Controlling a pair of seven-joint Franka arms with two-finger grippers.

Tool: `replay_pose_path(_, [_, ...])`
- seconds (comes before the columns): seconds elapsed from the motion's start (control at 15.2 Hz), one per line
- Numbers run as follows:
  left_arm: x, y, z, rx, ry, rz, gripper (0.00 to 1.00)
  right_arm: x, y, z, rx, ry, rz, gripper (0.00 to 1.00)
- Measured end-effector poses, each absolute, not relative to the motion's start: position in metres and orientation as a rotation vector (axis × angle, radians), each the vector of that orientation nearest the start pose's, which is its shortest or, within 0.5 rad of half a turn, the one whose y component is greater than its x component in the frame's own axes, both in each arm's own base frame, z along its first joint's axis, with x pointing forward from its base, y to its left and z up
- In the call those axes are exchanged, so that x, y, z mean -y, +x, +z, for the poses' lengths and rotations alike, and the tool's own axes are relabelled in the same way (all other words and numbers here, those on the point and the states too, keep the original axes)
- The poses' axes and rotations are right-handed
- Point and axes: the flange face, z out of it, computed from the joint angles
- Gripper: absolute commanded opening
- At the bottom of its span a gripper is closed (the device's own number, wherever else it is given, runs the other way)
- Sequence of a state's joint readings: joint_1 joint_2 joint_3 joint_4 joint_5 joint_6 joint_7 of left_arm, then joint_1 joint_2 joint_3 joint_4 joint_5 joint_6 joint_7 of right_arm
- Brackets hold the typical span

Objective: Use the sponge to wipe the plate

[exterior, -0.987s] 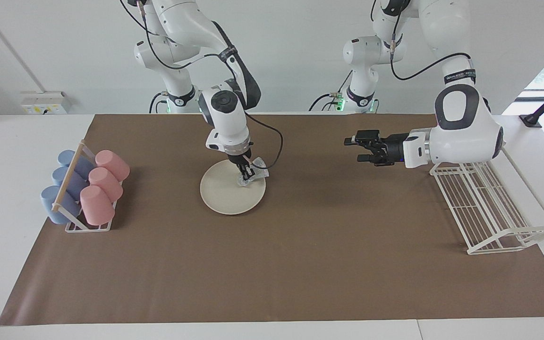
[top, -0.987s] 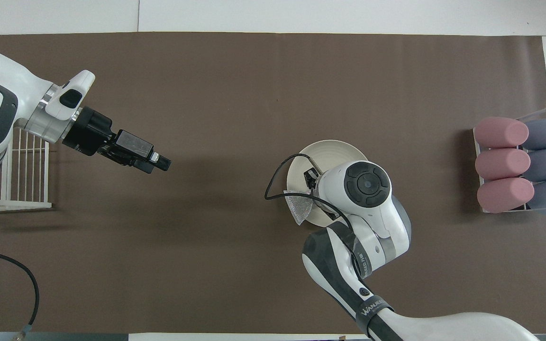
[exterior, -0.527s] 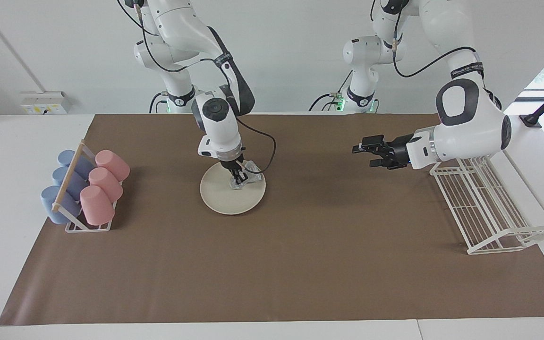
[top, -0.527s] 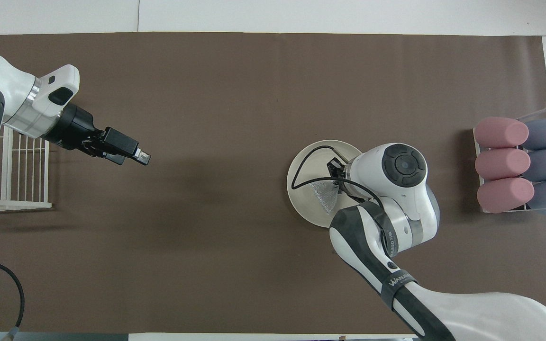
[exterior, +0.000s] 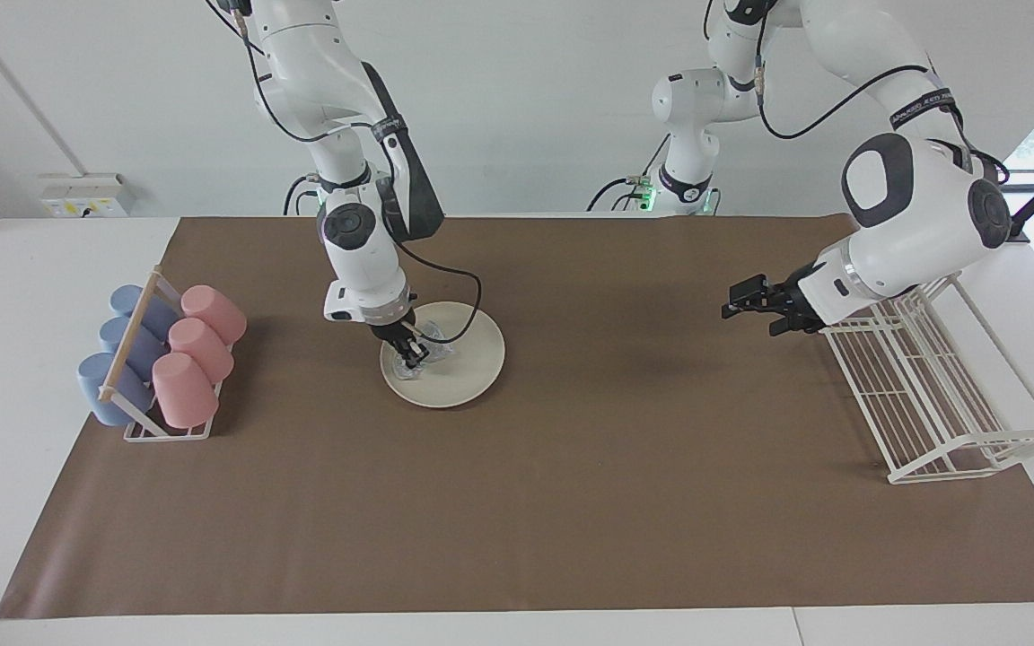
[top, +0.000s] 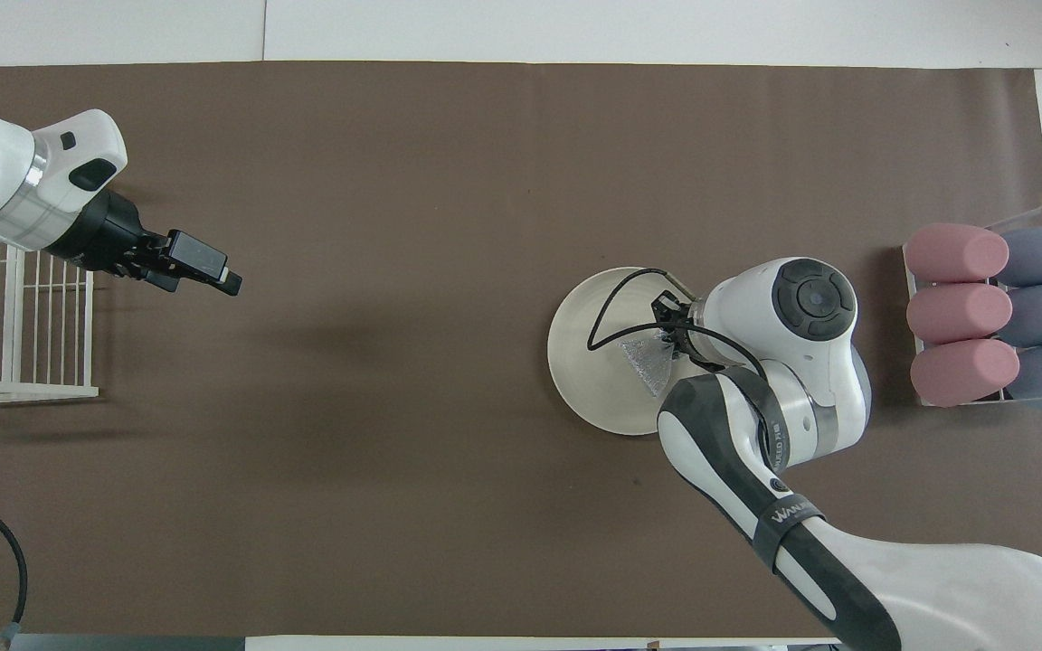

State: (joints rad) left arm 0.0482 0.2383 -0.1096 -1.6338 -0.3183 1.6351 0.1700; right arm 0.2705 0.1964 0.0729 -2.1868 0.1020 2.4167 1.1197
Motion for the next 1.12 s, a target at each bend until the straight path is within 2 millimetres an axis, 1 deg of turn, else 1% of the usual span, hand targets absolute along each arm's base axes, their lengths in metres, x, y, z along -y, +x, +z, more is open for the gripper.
replay_pose_path(0.07, [0.057, 0.607, 0.467, -0.193, -3.462, 0.367, 1.0, -0.202, 0.521, 0.302, -1.303, -2.76, 0.042, 0.0])
replay_pose_path(0.2, [0.051, 0.611, 0.466, -0.023, -3.461, 0.335, 1.0, -0.244, 0.508, 0.302, -1.389, -2.683, 0.01, 0.0])
replay_pose_path(0.26, [0.05, 0.613, 0.464, 0.021, -3.46, 0.319, 1.0, -0.264, 0.5, 0.301, -1.422, -2.651, 0.003, 0.0])
replay_pose_path(0.33, [0.05, 0.613, 0.463, 0.046, -3.459, 0.308, 1.0, -0.279, 0.493, 0.3, -1.437, -2.633, 0.002, 0.0])
replay_pose_path(0.39, [0.05, 0.614, 0.461, 0.059, -3.458, 0.303, 1.0, -0.286, 0.49, 0.299, -1.437, -2.629, 0.001, 0.0])
replay_pose_path(0.46, [0.05, 0.614, 0.461, 0.066, -3.458, 0.301, 1.0, -0.285, 0.491, 0.299, -1.431, -2.632, 0.0, 0.0])
replay_pose_path(0.53, [0.05, 0.614, 0.46, 0.069, -3.457, 0.301, 1.0, -0.282, 0.493, 0.299, -1.407, -2.645, -0.003, 0.0])
replay_pose_path(0.66, [0.05, 0.614, 0.46, 0.072, -3.457, 0.302, 1.0, -0.265, 0.502, 0.3, -1.319, -2.688, -0.016, 0.0])
replay_pose_path(0.72, [0.05, 0.614, 0.46, 0.074, -3.457, 0.302, 1.0, -0.25, 0.51, 0.3, -1.26, -2.716, -0.028, 0.0])
replay_pose_path(0.92, [0.05, 0.614, 0.46, 0.076, -3.457, 0.301, 1.0, -0.188, 0.535, 0.299, -1.131, -2.784, -0.052, 0.0])
replay_pose_path(0.99, [0.05, 0.614, 0.46, 0.076, -3.457, 0.301, 1.0, -0.171, 0.54, 0.299, -1.108, -2.798, -0.054, 0.0])
replay_pose_path(1.05, [0.05, 0.614, 0.46, 0.076, -3.457, 0.301, 1.0, -0.164, 0.542, 0.298, -1.096, -2.806, -0.049, 0.0])
replay_pose_path(1.12, [0.05, 0.614, 0.46, 0.076, -3.457, 0.3, 1.0, -0.163, 0.542, 0.297, -1.093, -2.809, -0.047, 0.0])
